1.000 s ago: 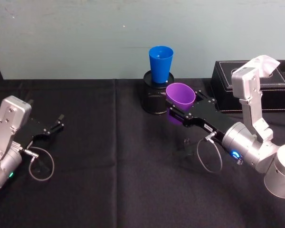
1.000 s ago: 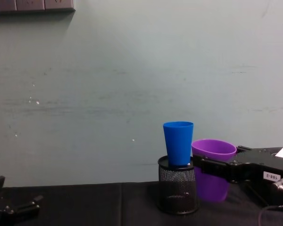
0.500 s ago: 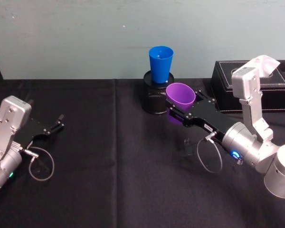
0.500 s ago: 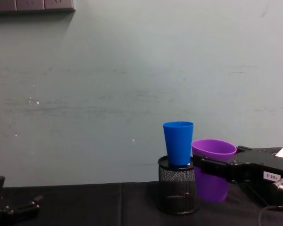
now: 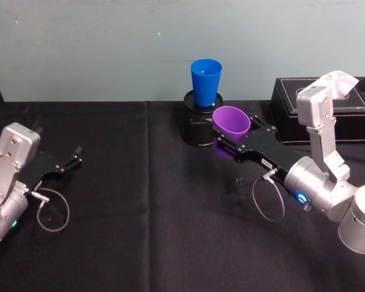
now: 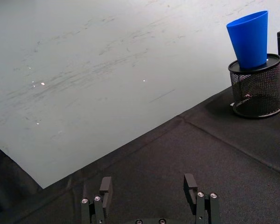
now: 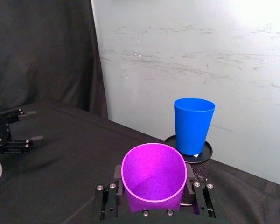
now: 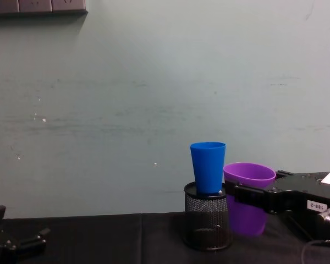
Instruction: Pick up one cup with a gripper and tap it against the other cup.
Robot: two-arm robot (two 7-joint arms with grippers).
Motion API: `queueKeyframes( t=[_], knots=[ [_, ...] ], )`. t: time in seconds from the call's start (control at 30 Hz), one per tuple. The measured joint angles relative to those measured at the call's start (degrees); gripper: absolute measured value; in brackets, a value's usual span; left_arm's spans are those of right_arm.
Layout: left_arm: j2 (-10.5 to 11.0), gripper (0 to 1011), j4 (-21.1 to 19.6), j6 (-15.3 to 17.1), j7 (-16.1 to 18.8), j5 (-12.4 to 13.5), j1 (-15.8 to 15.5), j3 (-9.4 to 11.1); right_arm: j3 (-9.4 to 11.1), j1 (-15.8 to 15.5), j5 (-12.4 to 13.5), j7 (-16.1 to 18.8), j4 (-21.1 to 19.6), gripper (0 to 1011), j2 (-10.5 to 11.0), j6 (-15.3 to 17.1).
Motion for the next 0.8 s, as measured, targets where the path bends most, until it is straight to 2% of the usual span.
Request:
queueKeyframes(
  t=[0.8],
  knots=[
    [0.00,1000,0.00,0.00,0.00,0.00,0.00,0.00,0.00,0.00,0.00,0.00,0.00,735,0.00,0.00]
  ],
)
